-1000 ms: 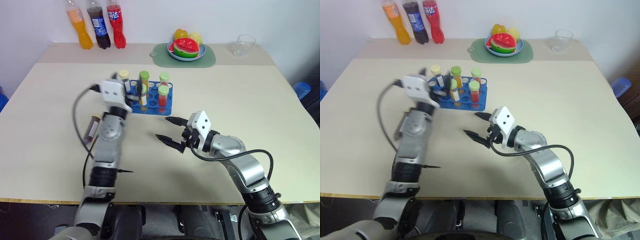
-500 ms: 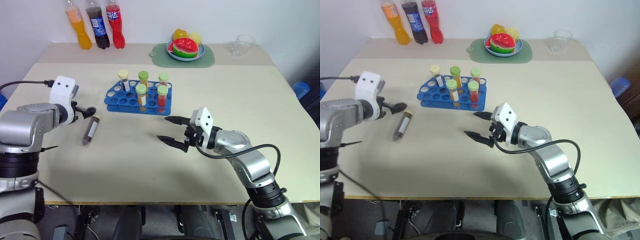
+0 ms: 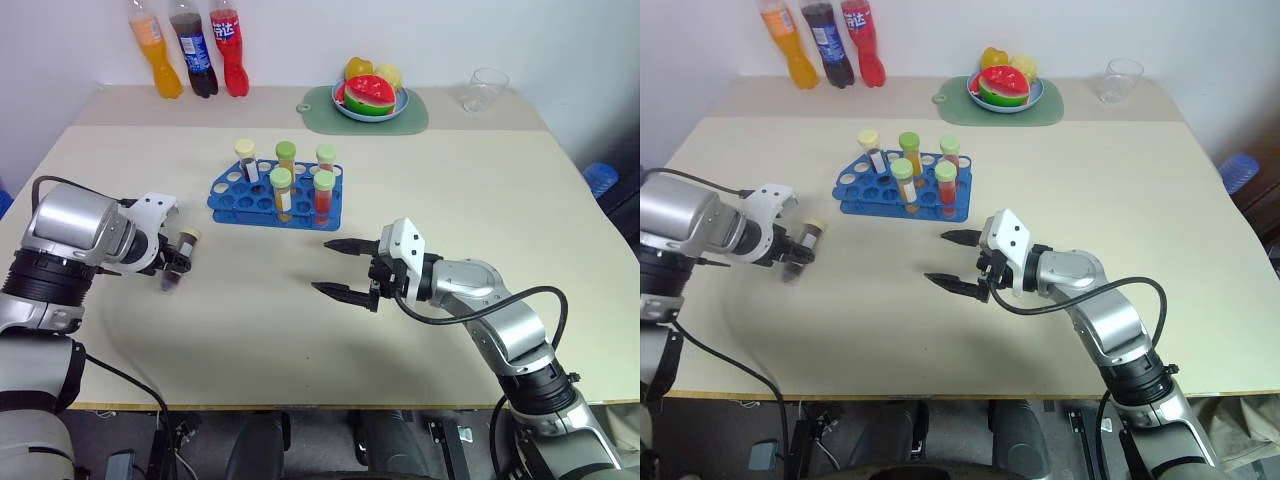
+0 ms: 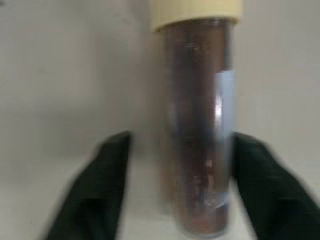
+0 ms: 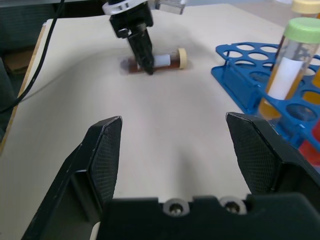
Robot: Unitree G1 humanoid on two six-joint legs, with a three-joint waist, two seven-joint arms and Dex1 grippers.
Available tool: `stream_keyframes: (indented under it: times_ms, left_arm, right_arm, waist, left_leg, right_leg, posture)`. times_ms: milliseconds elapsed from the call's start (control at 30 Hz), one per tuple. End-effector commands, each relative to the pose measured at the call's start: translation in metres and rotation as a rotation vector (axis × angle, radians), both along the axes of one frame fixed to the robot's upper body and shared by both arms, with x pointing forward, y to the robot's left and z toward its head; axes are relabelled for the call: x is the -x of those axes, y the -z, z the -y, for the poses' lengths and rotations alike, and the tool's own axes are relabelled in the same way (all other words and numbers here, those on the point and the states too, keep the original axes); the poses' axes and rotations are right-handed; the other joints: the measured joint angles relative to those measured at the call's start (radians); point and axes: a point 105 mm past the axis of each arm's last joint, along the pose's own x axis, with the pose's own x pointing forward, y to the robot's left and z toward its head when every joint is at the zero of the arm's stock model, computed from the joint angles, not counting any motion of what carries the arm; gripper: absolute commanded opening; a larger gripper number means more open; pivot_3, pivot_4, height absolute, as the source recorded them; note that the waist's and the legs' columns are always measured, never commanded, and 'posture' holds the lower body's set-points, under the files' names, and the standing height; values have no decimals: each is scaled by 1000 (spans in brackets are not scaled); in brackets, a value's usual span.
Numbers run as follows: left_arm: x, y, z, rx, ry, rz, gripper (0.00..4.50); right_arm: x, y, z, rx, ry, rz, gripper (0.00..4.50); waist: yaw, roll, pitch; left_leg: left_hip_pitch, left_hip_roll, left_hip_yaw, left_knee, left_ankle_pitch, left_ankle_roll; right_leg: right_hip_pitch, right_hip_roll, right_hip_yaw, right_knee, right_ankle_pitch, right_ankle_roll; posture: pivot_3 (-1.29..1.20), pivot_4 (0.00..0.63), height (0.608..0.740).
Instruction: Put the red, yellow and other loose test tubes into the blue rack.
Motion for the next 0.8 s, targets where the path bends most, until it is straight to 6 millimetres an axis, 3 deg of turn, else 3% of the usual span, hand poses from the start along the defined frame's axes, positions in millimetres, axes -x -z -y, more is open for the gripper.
stream_keyframes:
  times_ms: [33,67,200,333,400,433,500,633,800]
  left_arm:
    - [-5,-11,-14,-10,-54,45,1174]
    - [-5,-13,-17,-8,-67,53,823]
    - [-25,-48,-37,53,-180,321,780]
    - [-41,-103,-50,-94,-210,810,780]
    - [-36,-129,-35,-172,-161,1072,780]
    - [-31,-137,-5,-188,-33,1228,780]
    - [-17,-140,41,-100,113,1420,780]
    - [-11,-118,93,-23,150,1595,780]
    - [-27,-77,116,-26,72,1595,780]
  right_arm:
    - [6,-11,-4,-19,-15,51,3678]
    - [6,-11,-4,-18,-15,51,3678]
    - [7,-10,-2,-18,-7,50,3678]
    - [6,-8,-2,-18,-6,45,3678]
    - [6,-7,-4,-23,-3,40,3678]
    - [4,-6,-5,-31,3,37,3678]
    - [1,-5,-6,-38,14,35,3678]
    - [-3,-4,-9,-52,26,34,3678]
    - [-5,-5,-9,-61,52,48,3678]
  waist:
    - [0,0,0]
    - [-1,0,0]
    - [-2,-1,0]
    - [3,0,0]
    - [6,0,0]
    - [7,-1,0]
    - [13,-1,-1]
    - [31,-3,-2]
    - [25,-1,-3]
  left_leg:
    - [0,0,0,0,0,0]
    - [0,0,0,0,0,0]
    - [0,0,0,0,0,0]
    - [-2,0,0,0,0,0]
    - [-3,0,0,0,1,-1]
    - [-4,-1,0,0,2,-3]
    - [-6,-2,1,1,4,-7]
    - [-9,-4,0,3,4,-7]
    - [-7,-3,1,3,1,-1]
  right_leg:
    - [0,0,0,0,0,0]
    - [0,0,0,0,0,0]
    - [-1,0,0,1,0,0]
    - [-2,-2,0,0,0,0]
    - [-3,-3,0,0,0,0]
    - [-3,-5,0,0,0,0]
    - [-4,-6,-1,-2,1,0]
    - [-5,-7,-1,-2,1,0]
    - [-5,-5,-1,-1,1,1]
  posture:
    - [0,150,734]
    - [0,150,734]
    - [0,150,734]
    - [0,150,734]
    - [0,150,734]
    - [0,150,734]
    - [0,150,734]
    - [0,150,734]
    - [0,150,734]
